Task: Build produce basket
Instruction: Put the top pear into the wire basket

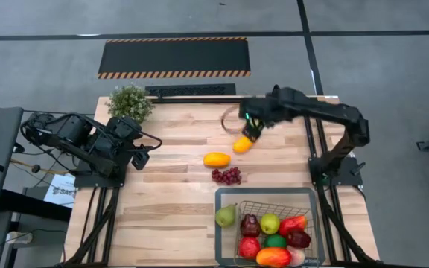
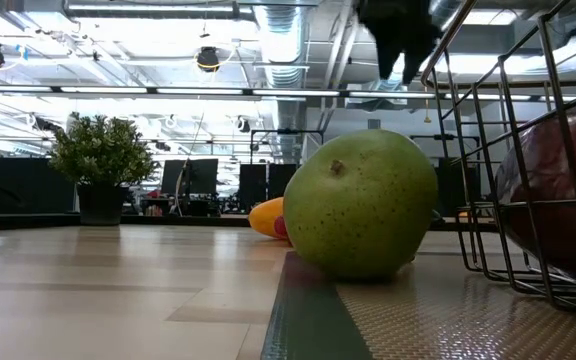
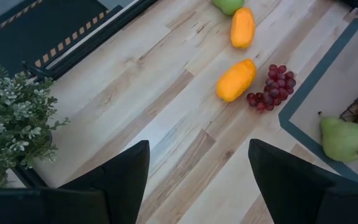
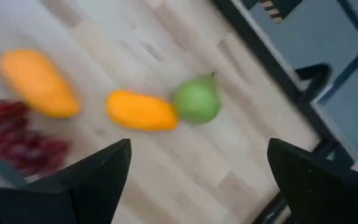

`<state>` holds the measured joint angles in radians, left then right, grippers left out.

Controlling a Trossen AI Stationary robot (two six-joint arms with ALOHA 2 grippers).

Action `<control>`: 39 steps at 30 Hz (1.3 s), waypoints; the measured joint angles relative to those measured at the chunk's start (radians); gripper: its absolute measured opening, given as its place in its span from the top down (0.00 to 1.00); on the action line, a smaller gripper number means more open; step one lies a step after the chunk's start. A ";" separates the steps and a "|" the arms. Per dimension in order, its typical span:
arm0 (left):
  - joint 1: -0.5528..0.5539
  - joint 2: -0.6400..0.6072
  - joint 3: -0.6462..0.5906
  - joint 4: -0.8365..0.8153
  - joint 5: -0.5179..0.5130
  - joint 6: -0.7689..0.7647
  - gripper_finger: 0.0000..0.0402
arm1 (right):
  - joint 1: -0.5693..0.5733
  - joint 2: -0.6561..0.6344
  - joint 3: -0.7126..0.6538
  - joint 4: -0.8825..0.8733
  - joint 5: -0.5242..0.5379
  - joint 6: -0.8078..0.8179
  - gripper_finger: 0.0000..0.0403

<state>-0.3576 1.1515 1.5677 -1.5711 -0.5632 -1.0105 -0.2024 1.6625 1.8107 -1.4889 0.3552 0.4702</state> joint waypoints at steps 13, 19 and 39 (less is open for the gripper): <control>0.000 0.000 0.000 0.000 0.000 0.041 0.35 | -0.247 0.046 -0.069 0.098 -0.196 -0.829 0.03; 0.000 0.000 0.000 0.000 -0.028 0.057 0.35 | -0.295 0.046 -0.261 0.228 -0.200 -0.954 0.03; 0.034 0.000 0.000 0.000 -0.043 0.065 0.35 | -0.348 0.175 -0.355 0.475 -0.256 -1.104 0.03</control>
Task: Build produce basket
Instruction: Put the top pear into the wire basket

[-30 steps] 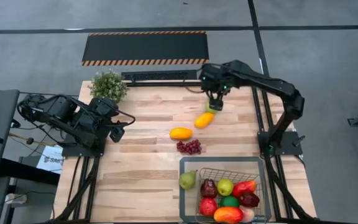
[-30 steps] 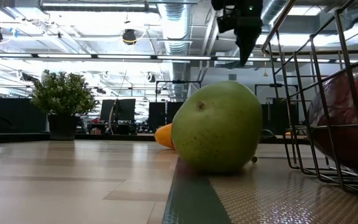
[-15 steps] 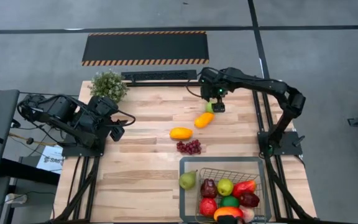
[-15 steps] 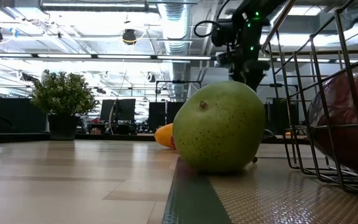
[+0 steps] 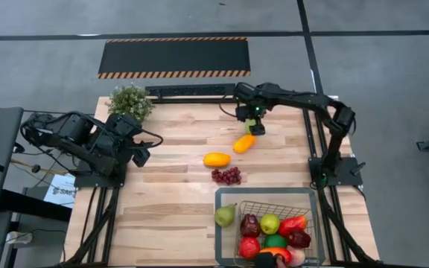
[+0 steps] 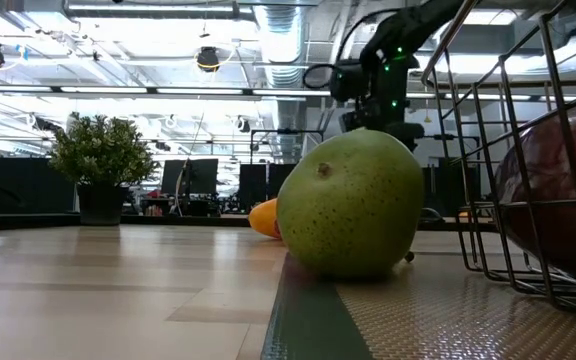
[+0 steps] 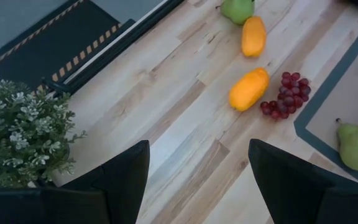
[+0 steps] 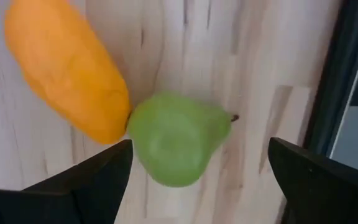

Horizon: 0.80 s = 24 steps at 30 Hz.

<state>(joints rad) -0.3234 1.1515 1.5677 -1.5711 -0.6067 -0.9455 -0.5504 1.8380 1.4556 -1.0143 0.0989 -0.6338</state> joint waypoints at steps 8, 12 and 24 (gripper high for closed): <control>0.005 0.000 0.000 0.000 0.007 -0.001 0.35 | -0.007 -0.006 0.002 -0.120 0.016 -0.003 0.03; 0.005 0.000 0.000 0.002 -0.017 -0.013 0.35 | 0.002 -0.045 0.034 -0.129 0.014 0.013 0.04; 0.292 0.139 0.000 0.347 0.001 0.391 0.35 | -0.006 -0.248 0.187 -0.333 -0.060 0.308 0.04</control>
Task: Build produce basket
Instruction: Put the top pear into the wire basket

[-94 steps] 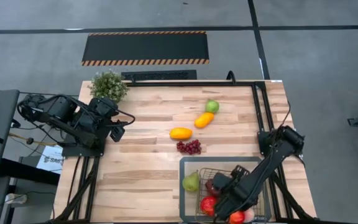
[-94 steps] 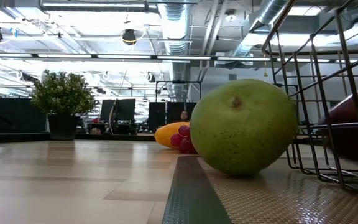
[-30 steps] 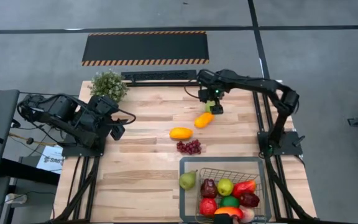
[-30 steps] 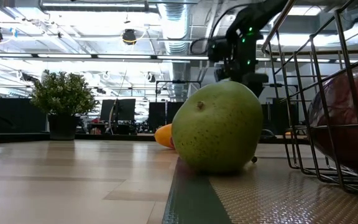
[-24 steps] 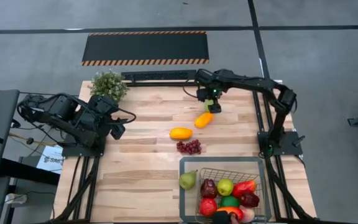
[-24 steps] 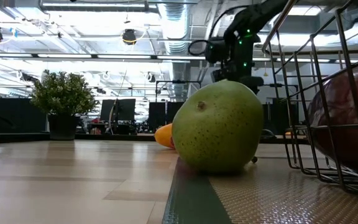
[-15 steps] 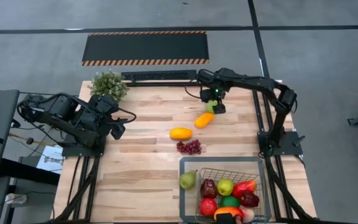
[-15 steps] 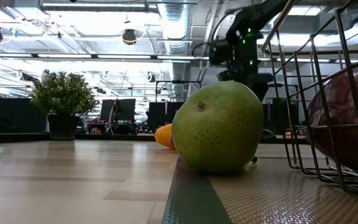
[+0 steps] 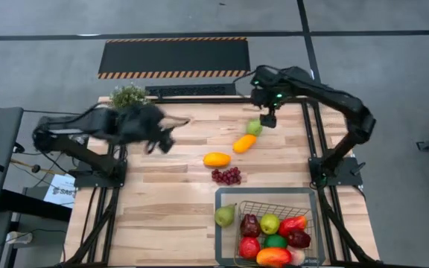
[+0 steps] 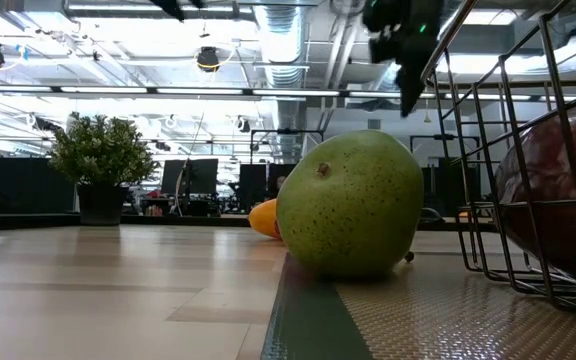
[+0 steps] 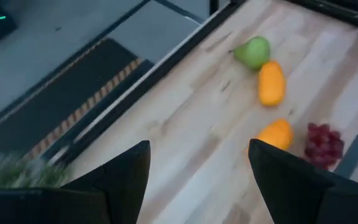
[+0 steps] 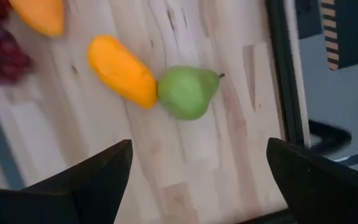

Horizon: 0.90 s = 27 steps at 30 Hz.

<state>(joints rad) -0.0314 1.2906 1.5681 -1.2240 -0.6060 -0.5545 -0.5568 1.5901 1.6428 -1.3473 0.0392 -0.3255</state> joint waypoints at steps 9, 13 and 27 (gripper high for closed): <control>0.434 0.302 0.001 0.642 0.691 0.442 0.35 | 0.024 -0.256 0.000 -0.079 -0.015 0.333 0.04; 0.536 0.479 0.001 0.828 0.952 0.441 0.35 | 0.070 -0.329 0.000 -0.064 -0.014 0.465 0.04; 0.592 0.922 0.261 0.957 1.261 0.363 0.35 | 0.258 -0.333 0.000 -0.052 0.077 0.757 0.04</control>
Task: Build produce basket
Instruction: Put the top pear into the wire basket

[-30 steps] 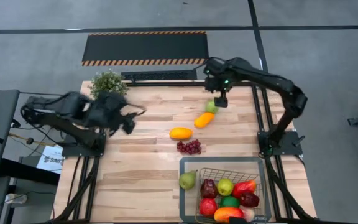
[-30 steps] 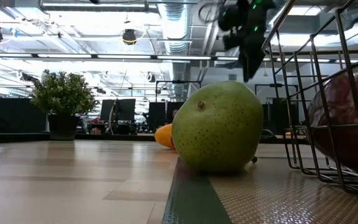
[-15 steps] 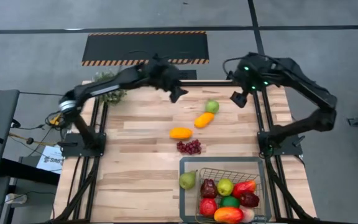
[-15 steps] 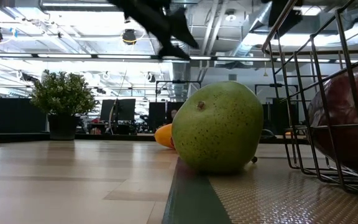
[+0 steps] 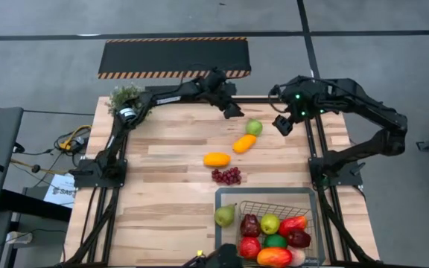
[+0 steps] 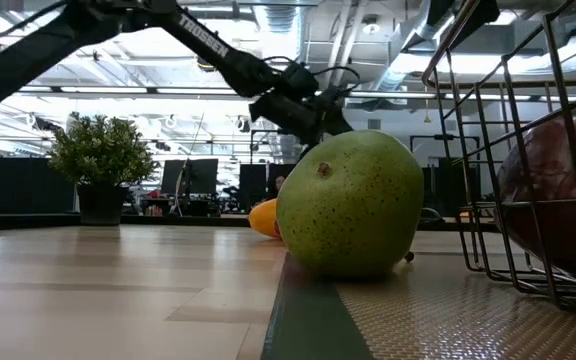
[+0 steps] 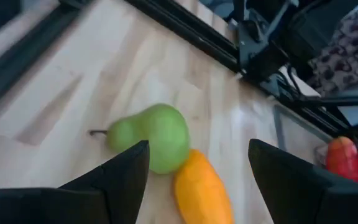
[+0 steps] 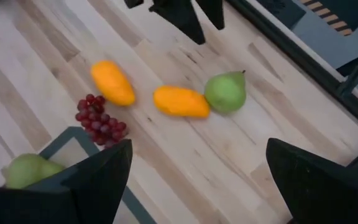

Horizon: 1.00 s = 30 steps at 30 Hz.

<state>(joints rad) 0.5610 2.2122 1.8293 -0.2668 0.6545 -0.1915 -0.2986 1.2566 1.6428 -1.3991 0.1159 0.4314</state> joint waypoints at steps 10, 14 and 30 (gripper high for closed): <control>-0.007 0.001 0.224 -0.395 -0.110 0.161 0.42 | 0.101 0.009 0.000 -0.012 0.164 0.101 0.04; 0.024 -0.007 0.298 -0.522 -0.197 0.215 0.45 | 0.079 0.031 0.000 -0.017 0.291 0.210 0.04; 0.237 -0.105 0.294 -0.646 0.177 0.129 0.45 | -0.212 0.464 -0.185 0.211 0.086 0.415 0.06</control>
<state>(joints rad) 0.7979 2.1070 2.1230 -0.9128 0.8319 -0.0621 -0.5105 1.7209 1.4575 -1.1883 0.2019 0.8462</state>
